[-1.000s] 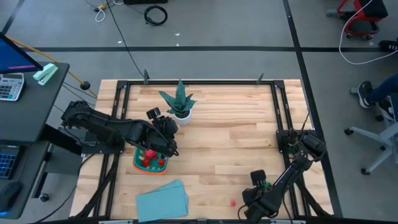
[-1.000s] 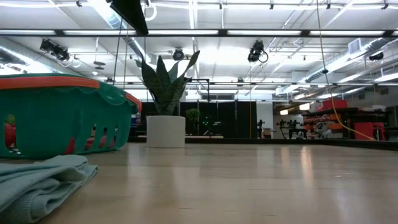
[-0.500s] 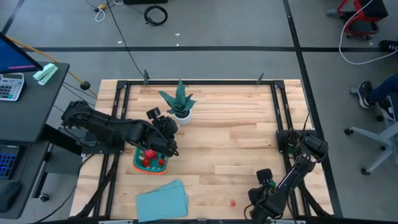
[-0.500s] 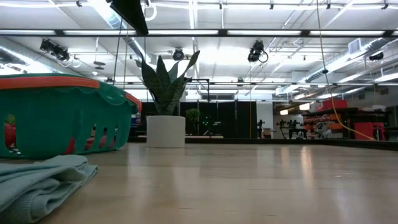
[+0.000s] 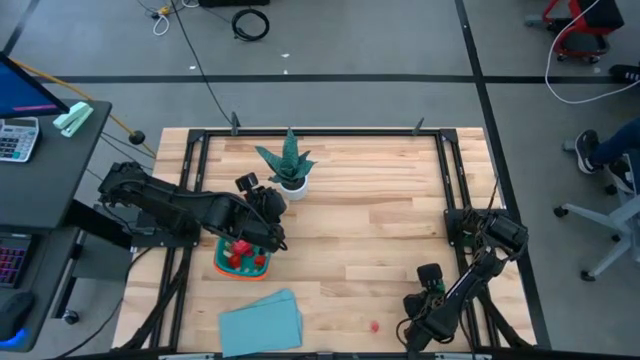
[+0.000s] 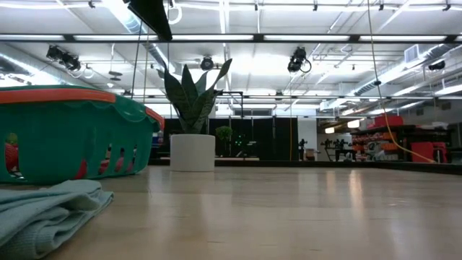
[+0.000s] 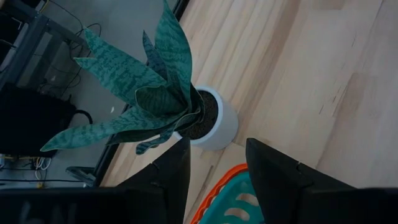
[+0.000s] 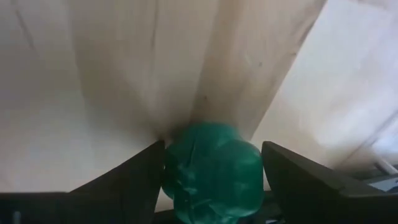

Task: Pick and placing Produce into tupperware
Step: Put the green bell pepper into the blue basket

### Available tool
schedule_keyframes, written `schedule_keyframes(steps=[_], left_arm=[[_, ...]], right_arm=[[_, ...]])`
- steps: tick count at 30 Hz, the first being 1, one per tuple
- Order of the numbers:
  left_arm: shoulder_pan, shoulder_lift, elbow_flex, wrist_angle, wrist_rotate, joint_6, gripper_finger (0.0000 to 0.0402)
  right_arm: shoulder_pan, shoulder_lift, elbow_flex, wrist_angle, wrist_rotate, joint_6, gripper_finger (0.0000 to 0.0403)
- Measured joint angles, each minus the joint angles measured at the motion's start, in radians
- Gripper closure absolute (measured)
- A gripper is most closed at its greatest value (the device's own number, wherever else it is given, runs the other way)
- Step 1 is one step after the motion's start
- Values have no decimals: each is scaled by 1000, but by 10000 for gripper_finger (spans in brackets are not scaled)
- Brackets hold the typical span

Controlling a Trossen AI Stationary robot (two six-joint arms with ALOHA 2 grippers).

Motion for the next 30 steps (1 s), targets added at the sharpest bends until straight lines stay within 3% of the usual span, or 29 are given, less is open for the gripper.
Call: schedule_keyframes(steps=[7,23,30], left_arm=[[0,0,0,3,0,0,239],[0,0,0,3,0,0,239],[12,0,0,4,0,2,239]], right_arm=[[-2,1,-2,-2,-1,0,130],[-2,7,8,-13,5,135,183],[-4,8,58,-19,71,164,181]])
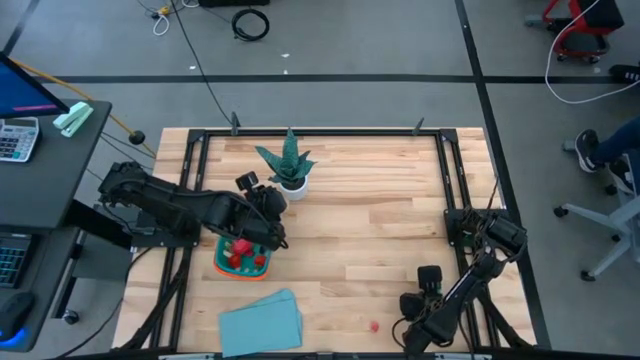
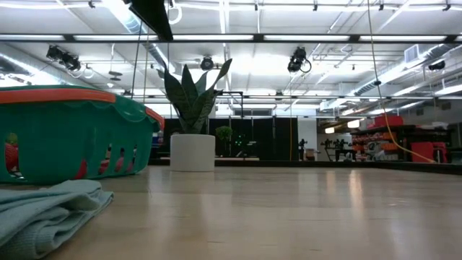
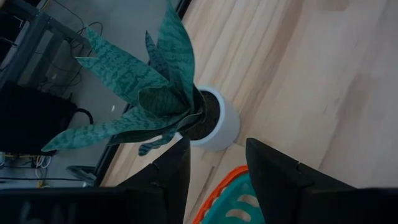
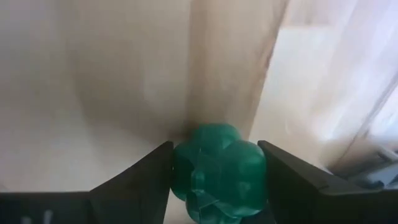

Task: Pick and placing Produce into tupperware
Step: Put the green bell pepper into the blue basket

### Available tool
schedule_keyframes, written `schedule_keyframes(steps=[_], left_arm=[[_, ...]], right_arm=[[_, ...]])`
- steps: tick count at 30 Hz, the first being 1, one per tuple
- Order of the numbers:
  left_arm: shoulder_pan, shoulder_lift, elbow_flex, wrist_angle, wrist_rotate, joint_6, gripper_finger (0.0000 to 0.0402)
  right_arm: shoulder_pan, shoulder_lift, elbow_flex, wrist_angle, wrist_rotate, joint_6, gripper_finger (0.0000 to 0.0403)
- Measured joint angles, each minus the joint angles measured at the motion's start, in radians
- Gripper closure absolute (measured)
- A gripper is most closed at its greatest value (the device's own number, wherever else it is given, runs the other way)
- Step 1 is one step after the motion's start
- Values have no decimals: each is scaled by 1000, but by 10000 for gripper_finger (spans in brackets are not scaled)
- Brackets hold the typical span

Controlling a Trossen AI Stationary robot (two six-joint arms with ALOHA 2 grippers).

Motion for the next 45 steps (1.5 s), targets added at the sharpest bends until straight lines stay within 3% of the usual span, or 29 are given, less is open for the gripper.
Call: schedule_keyframes(steps=[6,11,16,20,27,32,36,39,45], left_arm=[[51,0,0,0,0,56,239],[119,0,0,6,-23,125,239],[200,-2,3,42,-91,237,239],[274,-6,78,41,-94,282,239],[378,-6,370,38,-95,443,239],[438,-7,567,41,-95,455,239],[462,-8,653,40,-95,443,239],[469,-8,673,35,-94,443,239],[470,-3,673,-33,-92,444,239]], right_arm=[[-35,0,71,2,114,0,181],[-102,0,140,65,371,44,179],[-195,-1,168,340,634,14,180],[-283,-1,159,659,700,-132,179],[-461,-1,157,1132,714,-356,179],[-590,27,157,1492,698,-427,180],[-689,106,158,1758,522,-462,180],[-747,184,183,1859,385,-439,179],[-817,252,266,1845,275,-560,178]])
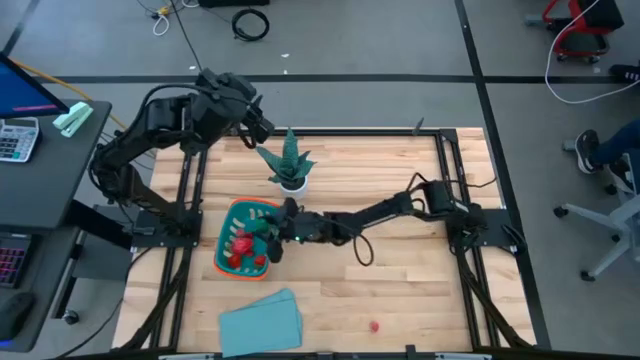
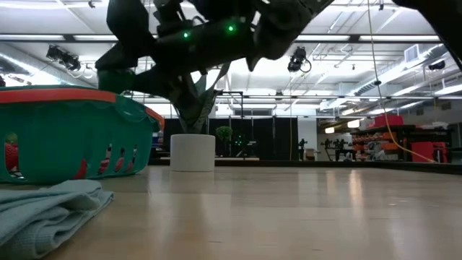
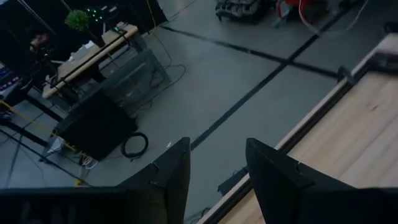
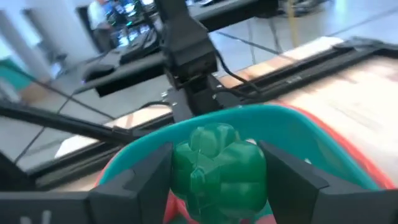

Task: Pick and placing Produce into tupperware
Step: Put the green bell pepper into the blue basket

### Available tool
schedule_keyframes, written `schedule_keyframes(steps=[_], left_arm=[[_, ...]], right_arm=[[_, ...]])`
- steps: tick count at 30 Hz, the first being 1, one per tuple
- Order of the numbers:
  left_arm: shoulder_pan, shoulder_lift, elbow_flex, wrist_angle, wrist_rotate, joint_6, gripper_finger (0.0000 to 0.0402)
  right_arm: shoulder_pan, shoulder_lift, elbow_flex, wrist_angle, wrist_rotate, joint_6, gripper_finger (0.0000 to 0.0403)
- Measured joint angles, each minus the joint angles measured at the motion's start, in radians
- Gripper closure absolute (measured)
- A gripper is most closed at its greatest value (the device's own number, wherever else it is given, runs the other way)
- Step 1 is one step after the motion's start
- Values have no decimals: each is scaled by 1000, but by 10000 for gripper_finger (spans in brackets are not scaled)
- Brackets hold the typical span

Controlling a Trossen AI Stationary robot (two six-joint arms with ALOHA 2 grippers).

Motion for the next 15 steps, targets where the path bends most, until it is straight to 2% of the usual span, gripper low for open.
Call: schedule_keyframes(steps=[5,10,15], left_arm=[[6,6,-1,-81,2,1,239],[8,5,-1,-108,0,-3,239],[7,4,-1,-124,4,-34,239]], right_arm=[[-22,3,89,-194,-100,-36,167],[-21,-16,177,-422,-101,-34,147],[-13,-17,217,-519,-101,-28,143]])
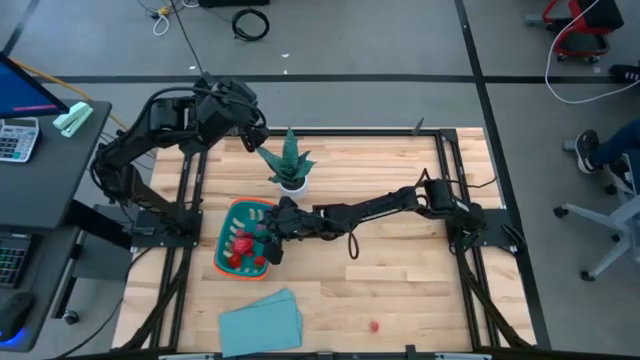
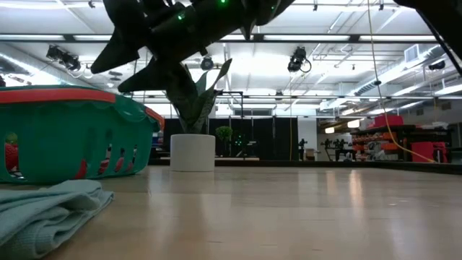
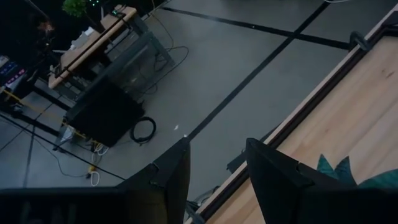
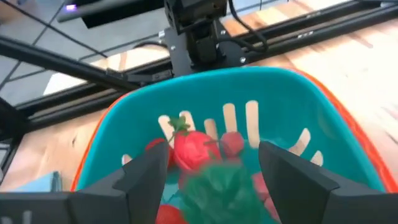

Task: Pick and placing Produce into tupperware
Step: Put the green bell pepper into the blue basket, then put the pink peach into the blue basket

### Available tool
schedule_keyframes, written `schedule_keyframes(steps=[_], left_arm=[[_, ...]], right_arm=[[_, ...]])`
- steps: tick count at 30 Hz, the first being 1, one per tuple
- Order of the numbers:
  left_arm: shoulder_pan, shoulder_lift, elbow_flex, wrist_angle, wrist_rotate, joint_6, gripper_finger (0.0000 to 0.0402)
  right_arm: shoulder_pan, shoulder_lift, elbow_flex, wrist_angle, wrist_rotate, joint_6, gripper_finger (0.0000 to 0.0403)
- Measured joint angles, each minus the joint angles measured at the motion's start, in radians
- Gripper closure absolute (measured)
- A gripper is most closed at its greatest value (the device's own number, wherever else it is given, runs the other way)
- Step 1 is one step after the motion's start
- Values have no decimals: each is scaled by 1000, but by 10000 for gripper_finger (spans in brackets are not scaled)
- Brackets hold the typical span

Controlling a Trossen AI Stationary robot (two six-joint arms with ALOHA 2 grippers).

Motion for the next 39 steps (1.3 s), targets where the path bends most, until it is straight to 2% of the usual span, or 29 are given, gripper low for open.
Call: schedule_keyframes(steps=[4,9,11,13,17,20,23,26,33,36,39], left_arm=[[0,0,0,-1,17,-7,239],[-3,0,0,-2,20,-77,239],[-3,0,0,-1,51,-90,239],[-3,0,0,2,138,-106,239],[-6,1,0,3,392,-132,239],[-24,5,0,6,564,-135,239],[-68,24,-2,2,667,-136,242],[-144,63,-1,-1,704,-160,248],[-348,241,-1,10,730,-95,259],[-424,343,-1,33,732,-61,259],[-488,456,-1,91,732,-28,254]], right_arm=[[7,0,2,-20,-12,13,148],[14,-14,1,-165,-23,41,148],[20,-42,1,-206,-44,64,149],[31,-82,2,-290,-100,115,151],[71,-183,2,-555,-257,244,154],[138,-271,2,-717,-262,267,156],[237,-346,2,-823,-186,264,155],[362,-405,2,-890,-56,271,156],[686,-434,2,-902,379,271,155],[788,-429,2,-897,498,271,156],[863,-426,2,-891,569,280,158]])
